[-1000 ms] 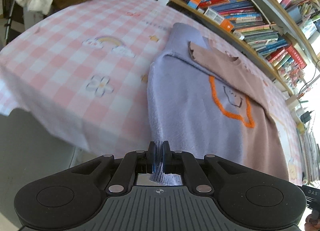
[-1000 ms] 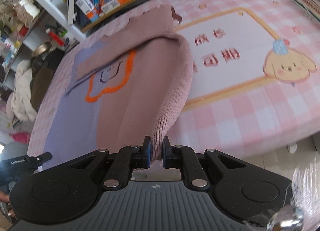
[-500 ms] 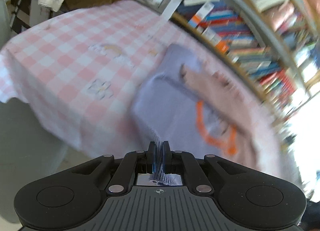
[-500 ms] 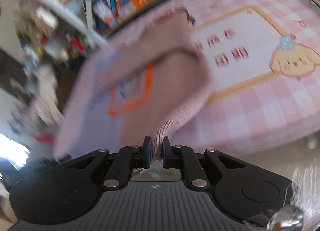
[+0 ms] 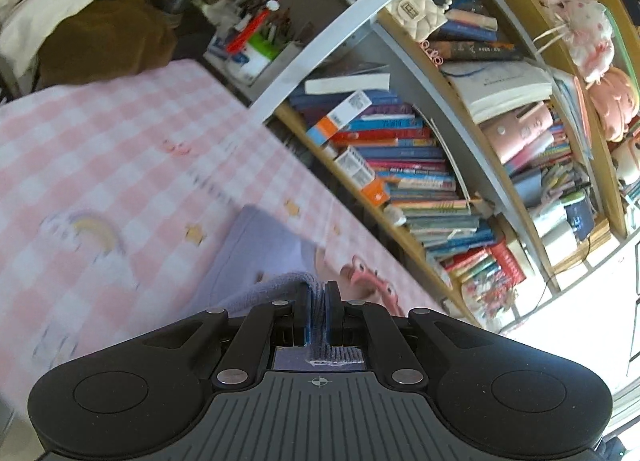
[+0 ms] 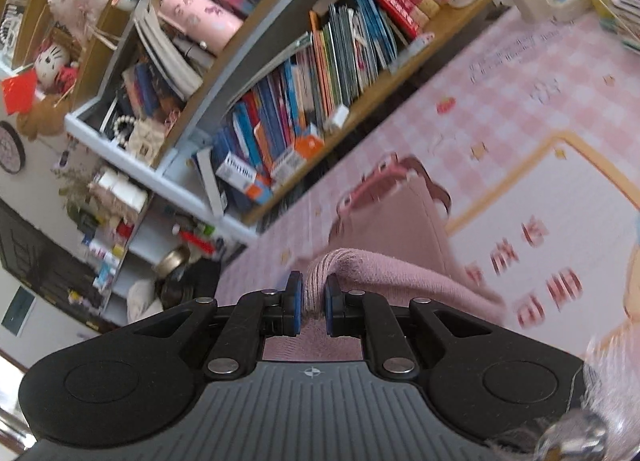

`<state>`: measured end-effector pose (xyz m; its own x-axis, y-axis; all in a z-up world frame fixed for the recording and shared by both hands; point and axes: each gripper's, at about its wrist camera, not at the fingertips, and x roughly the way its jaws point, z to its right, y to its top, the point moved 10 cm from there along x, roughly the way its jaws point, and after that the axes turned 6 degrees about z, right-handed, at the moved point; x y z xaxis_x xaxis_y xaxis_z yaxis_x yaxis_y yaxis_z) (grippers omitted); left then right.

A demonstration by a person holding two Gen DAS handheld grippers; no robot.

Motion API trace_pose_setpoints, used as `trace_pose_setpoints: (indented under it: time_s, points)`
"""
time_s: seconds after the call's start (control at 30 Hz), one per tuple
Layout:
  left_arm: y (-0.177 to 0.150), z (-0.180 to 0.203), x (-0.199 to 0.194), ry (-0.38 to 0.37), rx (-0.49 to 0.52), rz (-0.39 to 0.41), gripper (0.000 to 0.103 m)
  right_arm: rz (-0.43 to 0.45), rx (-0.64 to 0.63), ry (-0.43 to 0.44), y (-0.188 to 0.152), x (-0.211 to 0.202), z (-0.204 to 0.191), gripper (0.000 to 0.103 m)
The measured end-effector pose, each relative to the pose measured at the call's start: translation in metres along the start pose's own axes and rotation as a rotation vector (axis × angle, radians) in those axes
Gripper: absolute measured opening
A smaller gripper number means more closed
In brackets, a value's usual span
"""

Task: Fold clothes
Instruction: 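Lift the hem with both tools and fold it toward the collar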

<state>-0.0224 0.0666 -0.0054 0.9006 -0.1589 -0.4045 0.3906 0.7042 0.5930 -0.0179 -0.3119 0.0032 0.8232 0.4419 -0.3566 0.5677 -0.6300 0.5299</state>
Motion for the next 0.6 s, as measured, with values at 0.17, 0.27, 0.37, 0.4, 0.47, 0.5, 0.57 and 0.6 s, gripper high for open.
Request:
trace_pose_setpoints:
  time_s: [0.17, 0.27, 0.37, 0.4, 0.47, 0.5, 0.57, 0.6]
  points:
    - [0.021, 0.001, 0.040, 0.001, 0.009, -0.013, 0.005, 0.031, 0.024, -0.040, 0.022, 0.038, 0.003, 0.010]
    - [0.027, -0.002, 0.062, 0.007, 0.016, -0.031, 0.005, 0.036, 0.034, -0.066, 0.031, 0.061, 0.008, 0.010]
    - [0.027, -0.010, 0.080, 0.029, 0.032, -0.062, 0.006, 0.035, 0.039, -0.090, 0.036, 0.080, 0.014, 0.010]
    - [0.027, -0.012, 0.086, 0.037, 0.037, -0.072, 0.006, 0.034, 0.042, -0.098, 0.038, 0.087, 0.016, 0.010]
    - [0.026, -0.017, 0.099, 0.052, 0.048, -0.093, 0.006, 0.022, 0.049, -0.123, 0.037, 0.101, 0.022, 0.010]
    - [0.026, -0.019, 0.105, 0.059, 0.053, -0.104, 0.006, 0.016, 0.050, -0.140, 0.037, 0.107, 0.025, 0.010]
    - [0.026, -0.024, 0.117, 0.074, 0.063, -0.124, 0.007, 0.006, 0.053, -0.168, 0.037, 0.118, 0.031, 0.011]
    - [0.026, -0.026, 0.123, 0.080, 0.069, -0.134, 0.011, 0.002, 0.054, -0.179, 0.036, 0.122, 0.033, 0.011]
